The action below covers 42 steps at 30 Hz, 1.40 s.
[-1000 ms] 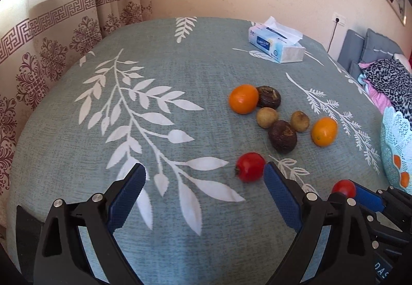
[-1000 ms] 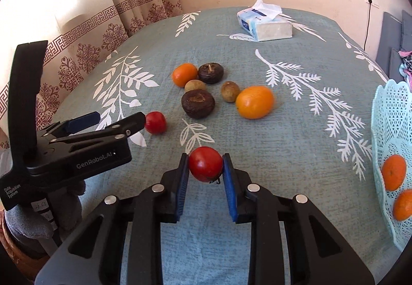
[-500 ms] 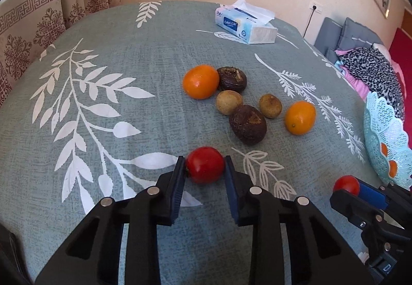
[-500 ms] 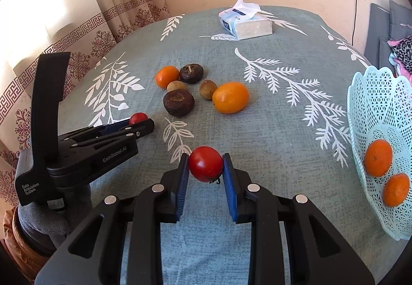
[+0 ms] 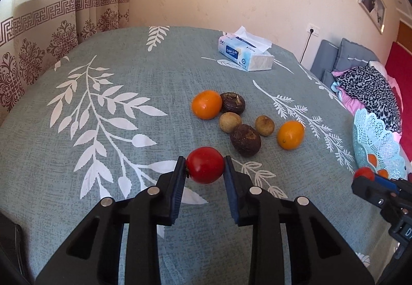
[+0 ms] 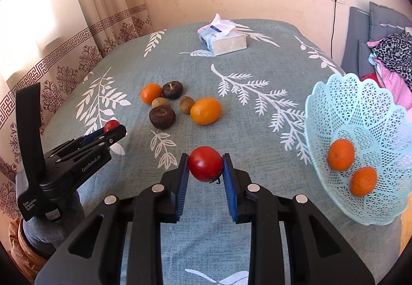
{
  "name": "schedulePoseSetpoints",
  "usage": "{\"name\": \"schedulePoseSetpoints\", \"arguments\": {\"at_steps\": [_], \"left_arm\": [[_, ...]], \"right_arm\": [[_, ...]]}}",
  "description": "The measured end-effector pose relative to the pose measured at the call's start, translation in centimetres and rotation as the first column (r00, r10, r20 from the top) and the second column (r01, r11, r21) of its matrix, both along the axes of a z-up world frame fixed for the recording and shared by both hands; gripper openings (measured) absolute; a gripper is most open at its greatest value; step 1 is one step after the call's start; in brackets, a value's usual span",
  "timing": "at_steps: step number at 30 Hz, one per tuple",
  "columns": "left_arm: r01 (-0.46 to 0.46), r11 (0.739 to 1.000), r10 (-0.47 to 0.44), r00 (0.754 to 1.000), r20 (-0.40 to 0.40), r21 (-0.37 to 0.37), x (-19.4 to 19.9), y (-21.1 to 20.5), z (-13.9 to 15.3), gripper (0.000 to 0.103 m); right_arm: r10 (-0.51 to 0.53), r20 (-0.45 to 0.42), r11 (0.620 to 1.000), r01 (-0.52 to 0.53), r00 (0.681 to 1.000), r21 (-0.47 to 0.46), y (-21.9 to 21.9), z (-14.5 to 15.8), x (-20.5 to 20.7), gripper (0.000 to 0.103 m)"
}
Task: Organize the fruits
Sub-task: 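Drop the tomato into the blue basket with the right gripper while the left carries its tomato, then lower the tomato into the blue basket and open the left gripper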
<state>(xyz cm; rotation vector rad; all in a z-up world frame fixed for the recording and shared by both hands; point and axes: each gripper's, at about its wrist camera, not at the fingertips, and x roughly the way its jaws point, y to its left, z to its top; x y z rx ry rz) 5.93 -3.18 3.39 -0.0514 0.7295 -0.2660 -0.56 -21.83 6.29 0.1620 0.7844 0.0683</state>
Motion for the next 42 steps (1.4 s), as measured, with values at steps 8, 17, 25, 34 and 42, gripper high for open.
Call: {"name": "schedulePoseSetpoints", "arguments": {"at_steps": [8,17,25,34,42], "left_arm": [[0.0,1.0,0.0,1.0,0.02,0.012,-0.4,-0.3,0.1,0.03],[0.006,0.999,-0.007,1.0,0.019,0.047,-0.3,-1.0,-0.2,0.03],[0.047,0.996,-0.048,0.999,0.023,0.074,-1.2,-3.0,1.2,0.03],[0.281,0.958,-0.284,0.958,0.041,0.057,-3.8,-11.1,3.8,0.03],[0.466,0.884,-0.466,0.885,-0.003,0.036,-5.3,-18.9,3.8,0.03]], "right_arm": [[-0.179,0.058,0.982,0.182,0.982,-0.057,-5.2,2.3,-2.6,0.027],[-0.374,-0.013,0.926,0.373,0.927,-0.053,-12.2,0.2,-4.9,0.027],[-0.426,0.019,0.905,0.426,0.904,0.009,-15.5,0.1,-6.2,0.035],[-0.423,0.08,0.906,0.421,0.902,0.049,-16.5,0.7,-6.2,0.035],[-0.446,0.103,0.894,0.439,0.889,0.084,-18.2,0.8,-7.4,0.035]]}}
